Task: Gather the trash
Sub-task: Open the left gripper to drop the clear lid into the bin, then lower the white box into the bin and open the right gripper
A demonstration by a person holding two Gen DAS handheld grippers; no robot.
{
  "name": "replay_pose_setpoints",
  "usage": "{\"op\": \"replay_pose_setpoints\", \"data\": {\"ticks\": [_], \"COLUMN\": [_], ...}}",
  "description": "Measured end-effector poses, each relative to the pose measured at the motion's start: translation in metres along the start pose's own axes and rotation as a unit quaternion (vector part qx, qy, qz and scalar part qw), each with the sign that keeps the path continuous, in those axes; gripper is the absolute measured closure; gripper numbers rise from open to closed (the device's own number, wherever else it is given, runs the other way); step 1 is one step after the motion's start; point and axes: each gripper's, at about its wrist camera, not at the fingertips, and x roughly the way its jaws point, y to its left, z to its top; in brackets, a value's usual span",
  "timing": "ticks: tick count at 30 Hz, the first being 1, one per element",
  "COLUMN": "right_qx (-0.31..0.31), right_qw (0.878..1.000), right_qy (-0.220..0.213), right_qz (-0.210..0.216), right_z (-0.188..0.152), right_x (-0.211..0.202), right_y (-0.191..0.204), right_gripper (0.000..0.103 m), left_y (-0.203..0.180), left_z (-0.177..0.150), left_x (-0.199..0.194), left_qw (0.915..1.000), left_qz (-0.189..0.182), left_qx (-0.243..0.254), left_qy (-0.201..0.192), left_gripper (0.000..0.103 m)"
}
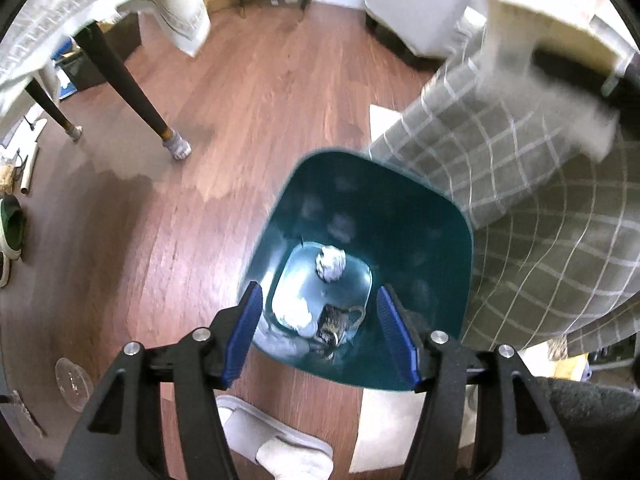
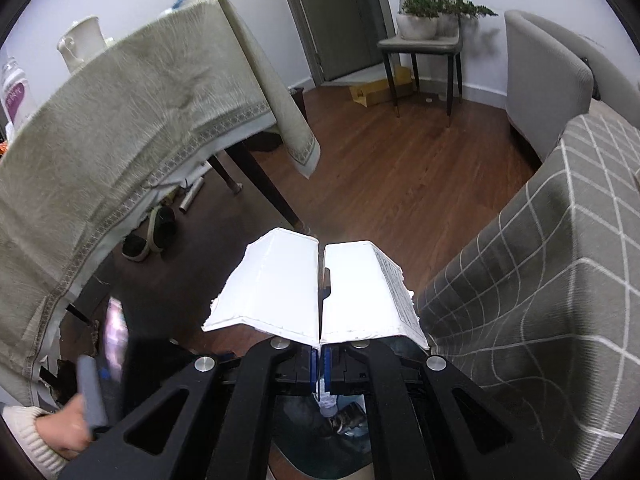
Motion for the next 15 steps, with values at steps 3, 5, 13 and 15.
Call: {"op": "replay_pose_setpoints", "data": {"ticks": [3, 5, 13, 15], "right_qx": [0.000, 0.003, -0.008, -0.016], "right_qw": [1.000, 1.000, 0.998, 0.997], "right_qy": [0.013, 0.023, 0.067, 0.078], "right_qz": [-0.007, -0.013, -0.018, -0.019], "right_z": [-0.003, -0.006, -0.022, -0.026], "right_x": [0.013, 0.022, 0.056, 0.063], "right_y": [-0.001, -0.001, 0.009, 0.013], "right_gripper": [0.101, 0.101, 0.101, 0.101], "left_y": [0.005, 0.009, 0.012, 0.007], "left_z": [0.007, 0.011, 0.022, 0.026], "left_x": [-0.022, -0.036, -0.096, -0.112], "left_qw": [0.9994, 0.9984, 0.9918, 0.9892], "left_qz": [0.002, 0.007, -0.009, -0.002], "left_qx": [-0.010, -0.016, -0.024, -0.017], "left_qy": [-0.033, -0.053, -0.125, -0.146], "left_gripper": [0.040, 0.040, 0.049, 0.051]}}
